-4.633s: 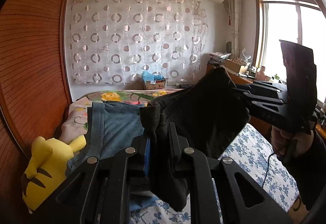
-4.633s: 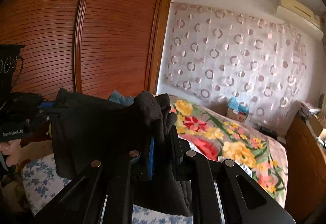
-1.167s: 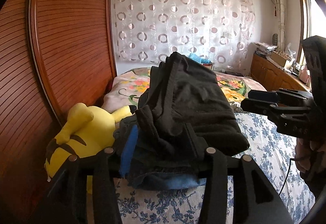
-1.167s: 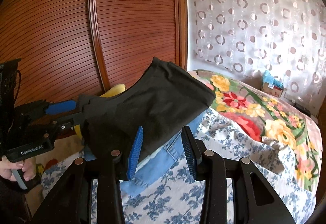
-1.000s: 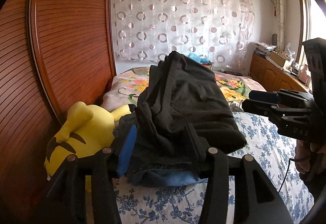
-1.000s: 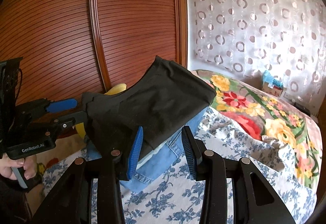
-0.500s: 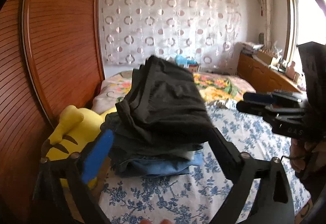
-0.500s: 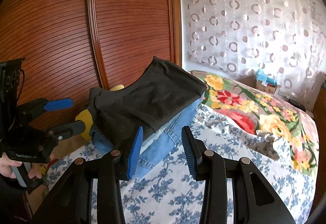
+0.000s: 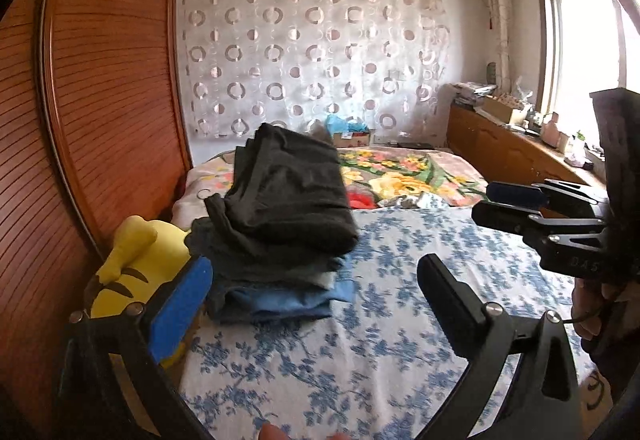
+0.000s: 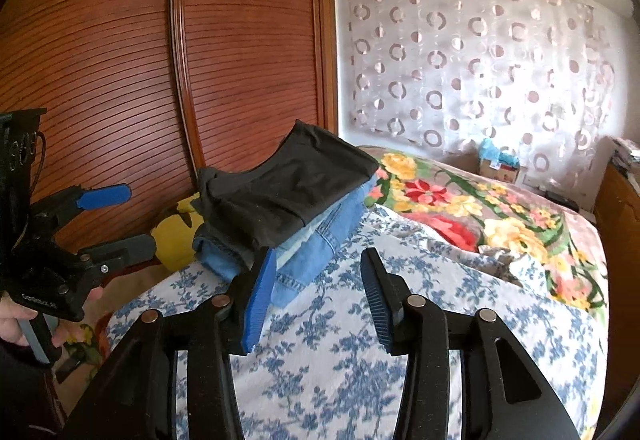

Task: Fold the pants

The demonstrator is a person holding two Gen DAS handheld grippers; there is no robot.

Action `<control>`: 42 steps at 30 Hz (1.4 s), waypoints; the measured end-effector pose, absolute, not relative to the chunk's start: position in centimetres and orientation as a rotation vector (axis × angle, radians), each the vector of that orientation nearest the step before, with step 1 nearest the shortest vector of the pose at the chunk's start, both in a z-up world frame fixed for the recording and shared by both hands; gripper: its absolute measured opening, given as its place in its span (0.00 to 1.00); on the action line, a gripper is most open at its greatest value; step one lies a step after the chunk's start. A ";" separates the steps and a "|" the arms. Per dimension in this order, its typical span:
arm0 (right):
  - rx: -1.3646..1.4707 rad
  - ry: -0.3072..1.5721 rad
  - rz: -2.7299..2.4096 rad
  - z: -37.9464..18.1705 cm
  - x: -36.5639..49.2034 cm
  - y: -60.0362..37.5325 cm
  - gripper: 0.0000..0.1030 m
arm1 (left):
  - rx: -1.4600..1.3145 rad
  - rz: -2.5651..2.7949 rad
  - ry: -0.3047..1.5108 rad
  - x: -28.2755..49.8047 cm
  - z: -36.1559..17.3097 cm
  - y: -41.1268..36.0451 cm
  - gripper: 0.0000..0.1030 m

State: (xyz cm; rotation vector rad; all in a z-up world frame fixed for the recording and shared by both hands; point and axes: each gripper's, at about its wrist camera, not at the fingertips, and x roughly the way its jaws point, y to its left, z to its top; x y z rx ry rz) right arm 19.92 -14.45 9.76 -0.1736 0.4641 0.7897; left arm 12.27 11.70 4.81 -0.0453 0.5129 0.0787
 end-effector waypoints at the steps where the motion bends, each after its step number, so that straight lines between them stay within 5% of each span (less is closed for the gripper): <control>1: -0.173 0.462 0.782 9.8 19.5 -14.7 0.49 | -0.055 0.062 0.507 11.8 5.0 11.5 0.99; 14: -0.120 0.444 0.675 9.3 14.4 -18.1 0.70 | -0.007 0.013 0.508 8.4 4.9 7.5 0.99; 42: -0.018 0.453 0.367 9.1 5.1 -22.8 0.78 | -0.018 -0.030 0.539 4.7 3.7 -0.7 0.99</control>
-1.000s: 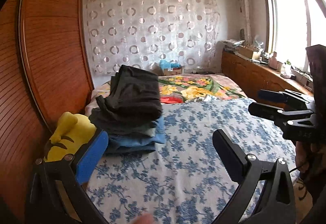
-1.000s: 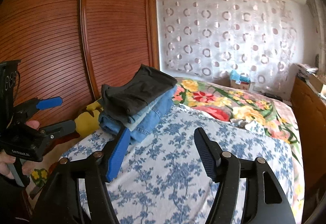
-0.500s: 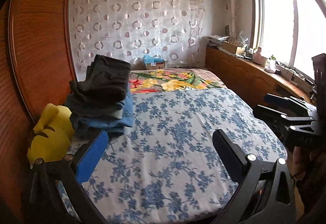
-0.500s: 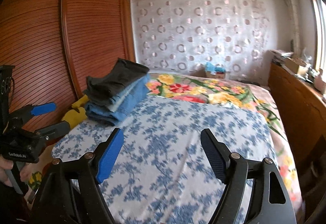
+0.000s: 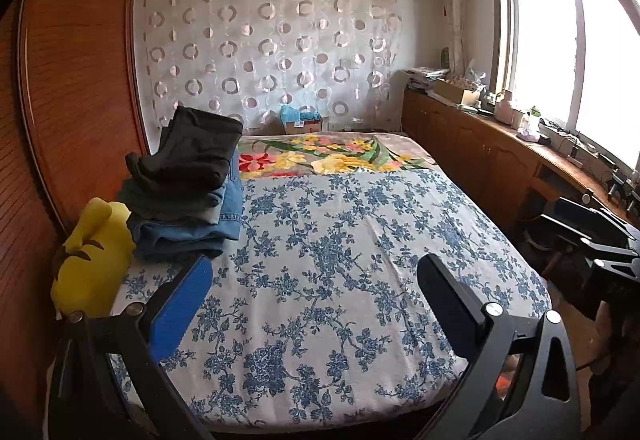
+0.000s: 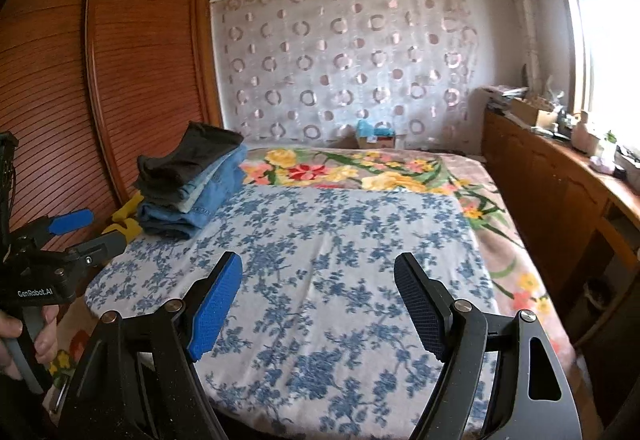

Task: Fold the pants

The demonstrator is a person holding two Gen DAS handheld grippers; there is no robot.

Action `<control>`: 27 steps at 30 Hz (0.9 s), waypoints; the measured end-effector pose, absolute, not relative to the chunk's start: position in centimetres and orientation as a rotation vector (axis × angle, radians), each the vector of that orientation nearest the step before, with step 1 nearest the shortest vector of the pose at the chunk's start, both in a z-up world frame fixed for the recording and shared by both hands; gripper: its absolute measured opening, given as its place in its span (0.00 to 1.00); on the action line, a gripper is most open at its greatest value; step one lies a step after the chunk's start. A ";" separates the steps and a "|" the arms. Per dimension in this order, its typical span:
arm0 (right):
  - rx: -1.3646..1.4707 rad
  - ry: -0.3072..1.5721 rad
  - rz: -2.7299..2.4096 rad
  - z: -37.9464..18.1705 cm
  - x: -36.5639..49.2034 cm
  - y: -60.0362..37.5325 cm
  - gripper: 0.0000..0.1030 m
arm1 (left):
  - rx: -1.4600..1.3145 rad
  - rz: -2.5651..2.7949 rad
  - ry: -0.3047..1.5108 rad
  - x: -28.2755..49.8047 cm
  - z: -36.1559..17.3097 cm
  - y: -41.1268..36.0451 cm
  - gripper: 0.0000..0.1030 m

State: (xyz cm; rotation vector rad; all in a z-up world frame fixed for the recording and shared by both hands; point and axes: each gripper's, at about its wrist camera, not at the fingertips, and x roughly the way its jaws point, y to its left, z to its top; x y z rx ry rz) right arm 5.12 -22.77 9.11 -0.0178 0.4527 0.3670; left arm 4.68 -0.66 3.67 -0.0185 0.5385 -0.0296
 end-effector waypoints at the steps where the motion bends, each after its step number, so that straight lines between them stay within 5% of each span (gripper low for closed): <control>1: -0.017 0.448 0.363 9.1 4.9 -22.8 0.78 | -0.018 -0.026 0.533 4.5 3.9 -0.8 0.99; 27: -0.003 0.291 0.300 10.3 0.3 -22.5 0.78 | -0.002 0.004 0.381 0.0 10.6 -1.0 0.99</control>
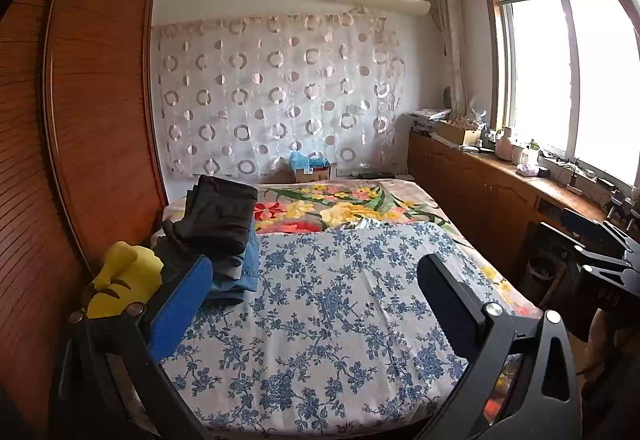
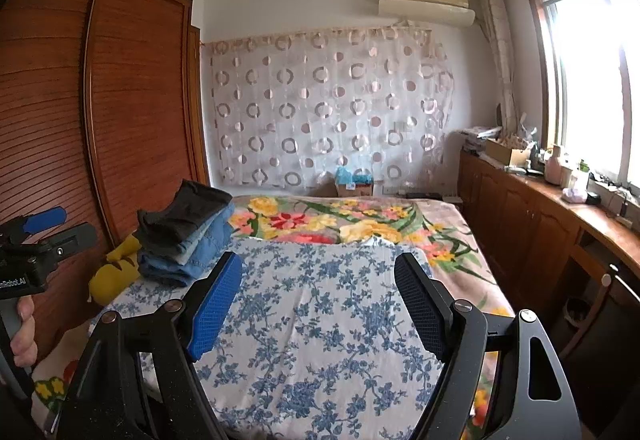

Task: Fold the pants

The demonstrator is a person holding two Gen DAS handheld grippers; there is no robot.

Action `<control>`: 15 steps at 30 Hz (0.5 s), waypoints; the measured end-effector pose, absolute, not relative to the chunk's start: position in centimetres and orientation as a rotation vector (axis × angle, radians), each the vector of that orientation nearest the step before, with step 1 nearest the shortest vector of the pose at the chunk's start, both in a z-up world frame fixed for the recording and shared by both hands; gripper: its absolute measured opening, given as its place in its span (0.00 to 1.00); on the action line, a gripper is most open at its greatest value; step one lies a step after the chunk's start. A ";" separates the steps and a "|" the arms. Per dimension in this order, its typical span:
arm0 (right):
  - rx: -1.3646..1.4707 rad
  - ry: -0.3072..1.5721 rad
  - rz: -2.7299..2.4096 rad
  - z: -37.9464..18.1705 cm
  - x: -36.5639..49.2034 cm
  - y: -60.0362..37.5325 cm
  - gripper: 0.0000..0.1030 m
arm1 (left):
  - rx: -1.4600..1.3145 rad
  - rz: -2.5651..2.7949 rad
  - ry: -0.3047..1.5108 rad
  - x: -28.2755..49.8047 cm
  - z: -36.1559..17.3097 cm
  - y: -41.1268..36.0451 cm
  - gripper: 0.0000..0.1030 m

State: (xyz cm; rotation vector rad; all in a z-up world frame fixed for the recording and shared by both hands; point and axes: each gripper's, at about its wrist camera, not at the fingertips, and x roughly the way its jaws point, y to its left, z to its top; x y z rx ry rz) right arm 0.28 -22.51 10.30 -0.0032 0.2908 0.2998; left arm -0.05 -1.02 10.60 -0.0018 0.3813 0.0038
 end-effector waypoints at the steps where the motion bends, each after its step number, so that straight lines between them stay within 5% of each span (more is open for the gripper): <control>1: -0.004 0.289 0.301 10.1 0.3 -22.4 0.78 | -0.002 0.005 0.381 -0.1 10.6 -1.0 0.99; 15: -0.012 0.291 0.302 9.6 0.7 -22.3 0.78 | -0.015 0.011 0.399 -0.5 10.3 -0.8 0.99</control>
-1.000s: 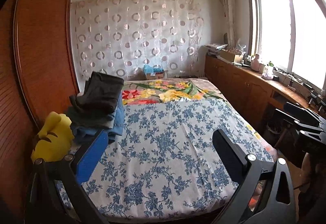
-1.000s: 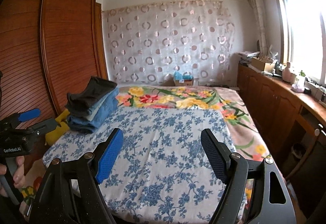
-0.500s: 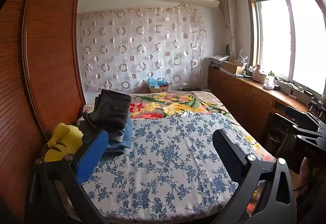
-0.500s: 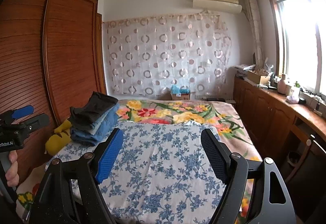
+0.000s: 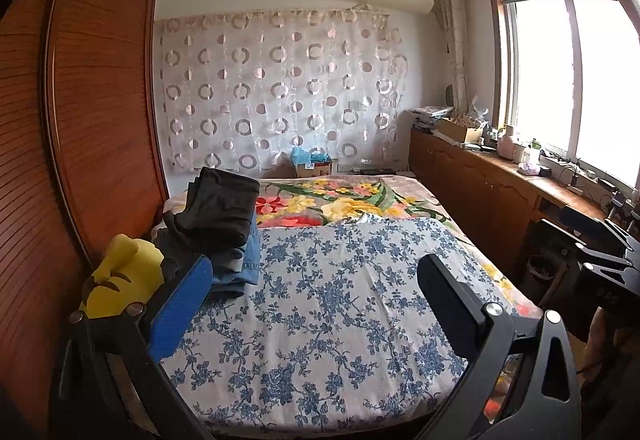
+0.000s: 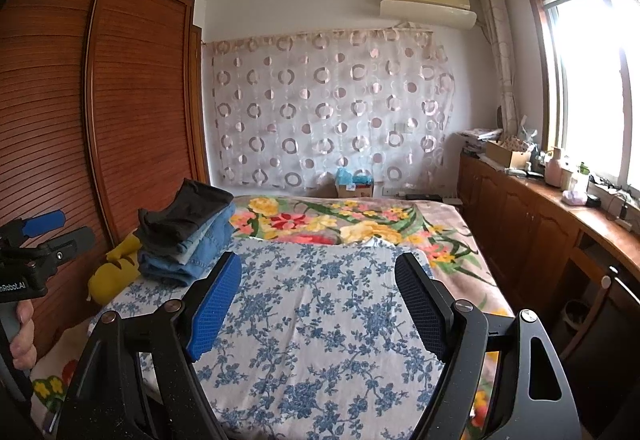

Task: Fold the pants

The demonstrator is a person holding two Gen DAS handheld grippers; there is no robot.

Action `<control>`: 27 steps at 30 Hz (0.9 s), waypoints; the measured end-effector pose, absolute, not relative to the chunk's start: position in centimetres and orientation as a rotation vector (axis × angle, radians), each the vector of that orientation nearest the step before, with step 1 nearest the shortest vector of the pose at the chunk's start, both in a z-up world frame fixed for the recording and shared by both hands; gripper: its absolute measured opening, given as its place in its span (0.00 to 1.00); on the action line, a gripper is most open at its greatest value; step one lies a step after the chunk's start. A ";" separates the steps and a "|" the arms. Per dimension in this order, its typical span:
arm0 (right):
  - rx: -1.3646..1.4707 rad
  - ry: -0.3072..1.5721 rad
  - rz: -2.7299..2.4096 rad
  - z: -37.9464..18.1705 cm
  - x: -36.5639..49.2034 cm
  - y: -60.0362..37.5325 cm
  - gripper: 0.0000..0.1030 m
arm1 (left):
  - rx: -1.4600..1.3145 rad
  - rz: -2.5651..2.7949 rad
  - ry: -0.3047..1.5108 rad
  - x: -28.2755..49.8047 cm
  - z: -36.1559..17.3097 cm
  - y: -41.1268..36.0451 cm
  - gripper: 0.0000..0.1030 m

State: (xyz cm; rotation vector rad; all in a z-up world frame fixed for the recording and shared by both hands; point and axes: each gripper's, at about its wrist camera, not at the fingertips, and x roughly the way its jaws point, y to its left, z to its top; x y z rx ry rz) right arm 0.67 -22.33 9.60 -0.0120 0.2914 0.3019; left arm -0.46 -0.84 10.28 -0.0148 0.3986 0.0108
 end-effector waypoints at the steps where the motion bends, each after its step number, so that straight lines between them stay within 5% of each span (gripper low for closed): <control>1: -0.012 0.292 0.303 9.6 0.7 -22.3 0.78 | -0.015 0.010 0.399 -0.3 10.2 -0.8 0.99; 27: -0.012 0.291 0.312 9.7 0.7 -22.9 0.79 | -0.018 0.008 0.414 0.3 9.4 -0.9 0.99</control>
